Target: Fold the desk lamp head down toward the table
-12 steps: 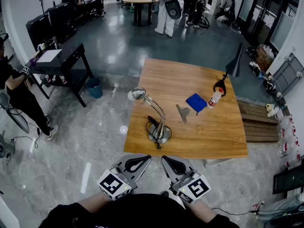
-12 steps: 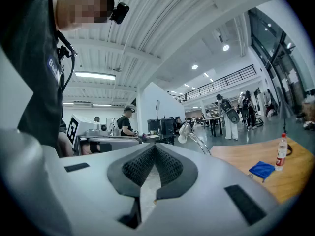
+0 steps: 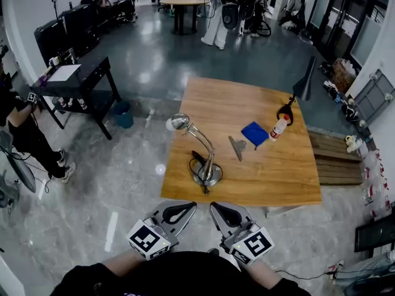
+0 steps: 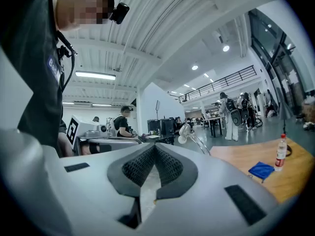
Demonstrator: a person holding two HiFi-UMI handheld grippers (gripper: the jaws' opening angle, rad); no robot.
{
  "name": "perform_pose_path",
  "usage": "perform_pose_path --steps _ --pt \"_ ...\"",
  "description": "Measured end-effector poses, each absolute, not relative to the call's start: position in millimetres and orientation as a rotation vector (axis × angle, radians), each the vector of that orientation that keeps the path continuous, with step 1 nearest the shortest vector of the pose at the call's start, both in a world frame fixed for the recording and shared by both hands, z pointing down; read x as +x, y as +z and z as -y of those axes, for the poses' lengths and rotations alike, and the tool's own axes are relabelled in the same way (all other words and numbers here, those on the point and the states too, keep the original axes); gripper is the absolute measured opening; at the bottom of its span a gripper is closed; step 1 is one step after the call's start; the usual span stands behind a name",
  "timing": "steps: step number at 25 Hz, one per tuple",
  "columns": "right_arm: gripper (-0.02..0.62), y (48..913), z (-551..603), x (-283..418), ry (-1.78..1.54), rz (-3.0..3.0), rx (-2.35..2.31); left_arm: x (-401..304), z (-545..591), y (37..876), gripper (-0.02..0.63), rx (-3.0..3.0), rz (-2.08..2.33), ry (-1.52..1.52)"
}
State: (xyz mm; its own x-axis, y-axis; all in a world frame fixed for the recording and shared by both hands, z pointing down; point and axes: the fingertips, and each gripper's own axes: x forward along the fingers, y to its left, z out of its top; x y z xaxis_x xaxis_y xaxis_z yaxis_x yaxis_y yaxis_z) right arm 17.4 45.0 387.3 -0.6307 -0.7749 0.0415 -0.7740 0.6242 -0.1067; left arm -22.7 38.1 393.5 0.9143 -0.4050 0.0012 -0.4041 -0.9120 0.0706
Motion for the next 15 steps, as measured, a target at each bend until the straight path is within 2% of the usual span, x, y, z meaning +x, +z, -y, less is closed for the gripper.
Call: perform_pose_path --steps 15 --pt "0.005 389.8 -52.5 58.2 -0.169 -2.856 -1.271 15.6 -39.4 395.2 0.008 2.993 0.726 0.028"
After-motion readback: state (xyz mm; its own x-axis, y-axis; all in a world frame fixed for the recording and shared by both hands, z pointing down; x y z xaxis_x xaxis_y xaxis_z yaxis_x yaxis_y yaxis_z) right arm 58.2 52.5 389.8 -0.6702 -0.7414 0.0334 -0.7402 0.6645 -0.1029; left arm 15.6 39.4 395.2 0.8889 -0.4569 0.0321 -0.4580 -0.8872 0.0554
